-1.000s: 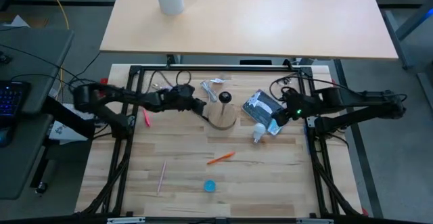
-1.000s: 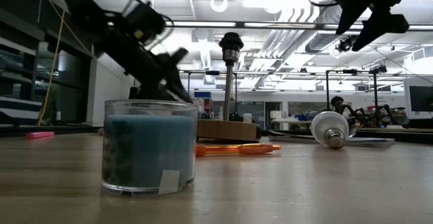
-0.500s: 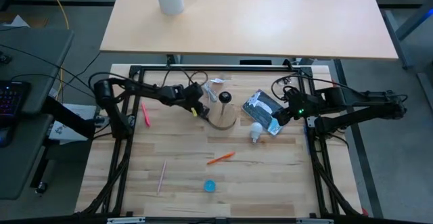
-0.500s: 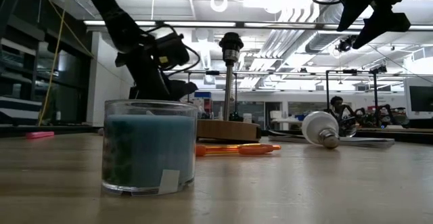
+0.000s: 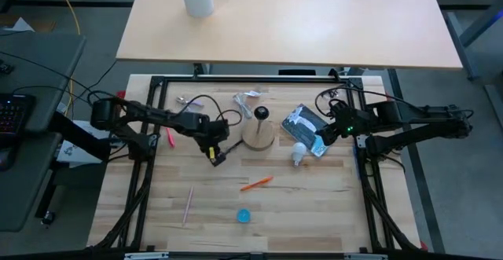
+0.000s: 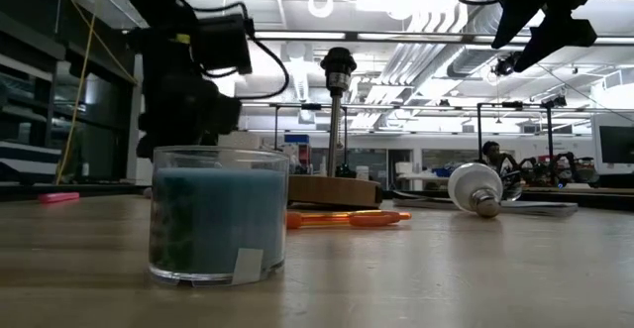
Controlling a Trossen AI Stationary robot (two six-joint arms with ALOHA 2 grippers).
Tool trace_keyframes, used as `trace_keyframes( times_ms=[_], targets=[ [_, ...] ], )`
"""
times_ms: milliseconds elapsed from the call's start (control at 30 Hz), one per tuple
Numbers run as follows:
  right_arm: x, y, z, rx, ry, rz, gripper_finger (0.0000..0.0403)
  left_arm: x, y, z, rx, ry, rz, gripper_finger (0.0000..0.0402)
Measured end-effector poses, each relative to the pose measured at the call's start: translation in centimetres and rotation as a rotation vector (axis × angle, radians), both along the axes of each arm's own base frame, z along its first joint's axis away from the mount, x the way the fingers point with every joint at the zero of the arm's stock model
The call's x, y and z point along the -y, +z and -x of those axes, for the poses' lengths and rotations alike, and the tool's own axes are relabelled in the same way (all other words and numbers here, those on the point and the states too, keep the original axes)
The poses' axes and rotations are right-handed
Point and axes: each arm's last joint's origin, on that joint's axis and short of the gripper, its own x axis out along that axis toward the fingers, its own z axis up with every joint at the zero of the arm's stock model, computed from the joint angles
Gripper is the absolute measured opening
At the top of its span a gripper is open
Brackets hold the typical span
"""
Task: Screw lightbulb
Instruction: Move the wooden lamp to the center of the table
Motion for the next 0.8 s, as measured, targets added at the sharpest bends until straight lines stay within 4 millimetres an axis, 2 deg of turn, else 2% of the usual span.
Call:
trace_keyframes(
  times_ms=[200, 333, 500, 667, 800],
  targets=[
    [0.0, 0.0, 0.0, -0.004, -0.002, 0.004, 0.0261, 0.2, 3.8, -0.4, 0.26, 0.022, -0.027, 0.0],
    [0.0, 0.0, 0.0, -0.006, 0.007, 0.011, 0.0261, 0.1, 4.7, 0.0, 0.302, -0.043, -0.115, 0.0007],
    [0.1, 0.0, 0.0, -0.009, 0.005, 0.028, 0.0261, 0.1, 4.0, -0.4, 0.289, -0.06, -0.128, 0.0058],
    [0.1, 0.0, 0.0, -0.009, 0.001, 0.034, 0.0261, 0.6, 2.2, -1.2, 0.225, -0.078, -0.156, 0.0135],
    [0.1, 0.0, 0.0, -0.008, -0.001, 0.037, 0.0261, 0.4, 0.8, -1.8, 0.178, -0.052, -0.23, 0.0182]
  ],
)
